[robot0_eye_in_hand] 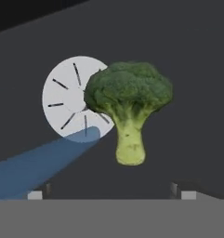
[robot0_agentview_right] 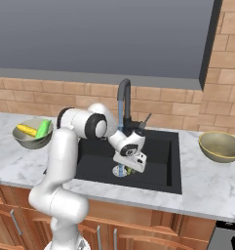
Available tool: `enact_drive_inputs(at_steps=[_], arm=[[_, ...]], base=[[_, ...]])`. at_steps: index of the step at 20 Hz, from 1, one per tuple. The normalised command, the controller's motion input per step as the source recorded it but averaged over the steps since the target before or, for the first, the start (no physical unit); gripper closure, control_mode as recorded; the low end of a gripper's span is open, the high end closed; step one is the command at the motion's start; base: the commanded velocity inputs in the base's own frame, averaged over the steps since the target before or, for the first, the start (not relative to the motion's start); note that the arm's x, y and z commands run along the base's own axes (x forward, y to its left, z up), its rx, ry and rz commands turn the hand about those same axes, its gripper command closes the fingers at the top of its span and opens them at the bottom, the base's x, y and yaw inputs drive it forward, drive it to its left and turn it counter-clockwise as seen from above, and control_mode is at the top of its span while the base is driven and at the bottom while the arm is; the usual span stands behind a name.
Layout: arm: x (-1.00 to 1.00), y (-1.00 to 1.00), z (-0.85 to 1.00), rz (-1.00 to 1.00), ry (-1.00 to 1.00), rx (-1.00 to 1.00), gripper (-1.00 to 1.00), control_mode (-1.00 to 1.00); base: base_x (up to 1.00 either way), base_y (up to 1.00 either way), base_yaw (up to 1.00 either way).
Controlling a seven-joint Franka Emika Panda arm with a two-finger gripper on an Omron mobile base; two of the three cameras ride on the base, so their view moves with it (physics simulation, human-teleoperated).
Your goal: Pick the corns from the sink and place them in one bowl. Place the broccoli in the other bowl. Then turn off the sink faucet.
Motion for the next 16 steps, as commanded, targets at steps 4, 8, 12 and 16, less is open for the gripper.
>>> enact_drive_inputs(at_steps=[4, 8, 12, 16], arm=[[0.23, -0.13, -0.17, -0.09, 0.0, -0.02, -1.0, -1.0], [0.24, -0.01, -0.18, -0.07, 0.0, -0.03, -1.0, -1.0], [0.26, 0.0, -0.18, -0.05, 0.0, -0.05, -1.0, -1.0], [0.22, 0.0, -0.24, -0.04, 0.0, -0.06, -1.0, -1.0]], base=[[0.0, 0.0, 0.0], [0.0, 0.0, 0.0], [0.0, 0.0, 0.0], [0.0, 0.0, 0.0]])
